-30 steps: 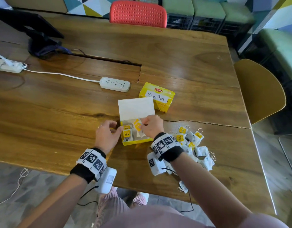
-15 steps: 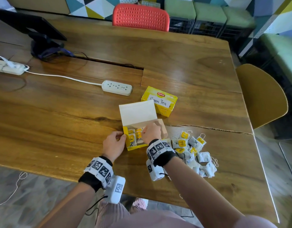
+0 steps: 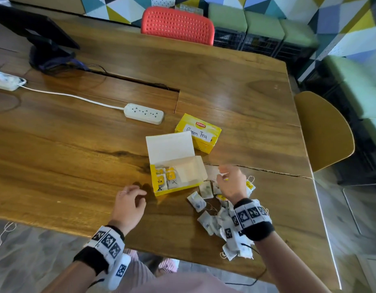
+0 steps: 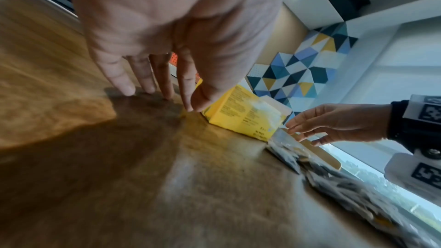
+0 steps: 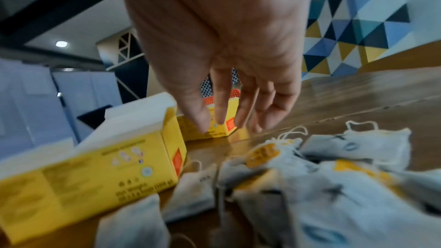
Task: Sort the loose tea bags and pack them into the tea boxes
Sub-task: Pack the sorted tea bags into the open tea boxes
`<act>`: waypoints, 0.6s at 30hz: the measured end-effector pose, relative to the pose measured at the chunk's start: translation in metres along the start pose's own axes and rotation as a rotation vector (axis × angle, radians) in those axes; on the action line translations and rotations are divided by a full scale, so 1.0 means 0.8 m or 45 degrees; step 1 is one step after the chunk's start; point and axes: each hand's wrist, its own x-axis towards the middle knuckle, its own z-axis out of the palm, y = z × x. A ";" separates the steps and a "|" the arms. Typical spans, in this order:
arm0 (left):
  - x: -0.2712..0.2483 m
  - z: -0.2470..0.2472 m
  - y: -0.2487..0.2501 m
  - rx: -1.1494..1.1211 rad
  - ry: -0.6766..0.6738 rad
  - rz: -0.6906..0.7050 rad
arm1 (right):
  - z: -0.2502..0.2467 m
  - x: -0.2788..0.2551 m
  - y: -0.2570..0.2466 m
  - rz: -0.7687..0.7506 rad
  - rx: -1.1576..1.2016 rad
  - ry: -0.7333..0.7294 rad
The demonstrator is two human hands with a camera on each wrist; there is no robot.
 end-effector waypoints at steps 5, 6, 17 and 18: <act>-0.020 0.005 -0.010 0.194 -0.005 0.073 | 0.018 -0.002 0.035 -0.115 -0.519 -0.401; -0.022 0.006 -0.009 0.208 -0.001 0.081 | 0.025 0.001 0.041 -0.159 -0.589 -0.420; -0.038 0.008 -0.003 0.250 -0.035 0.035 | -0.010 0.008 0.029 0.032 -0.183 -0.369; -0.039 0.009 -0.001 0.250 -0.031 0.033 | -0.011 0.007 0.031 0.065 -0.063 -0.383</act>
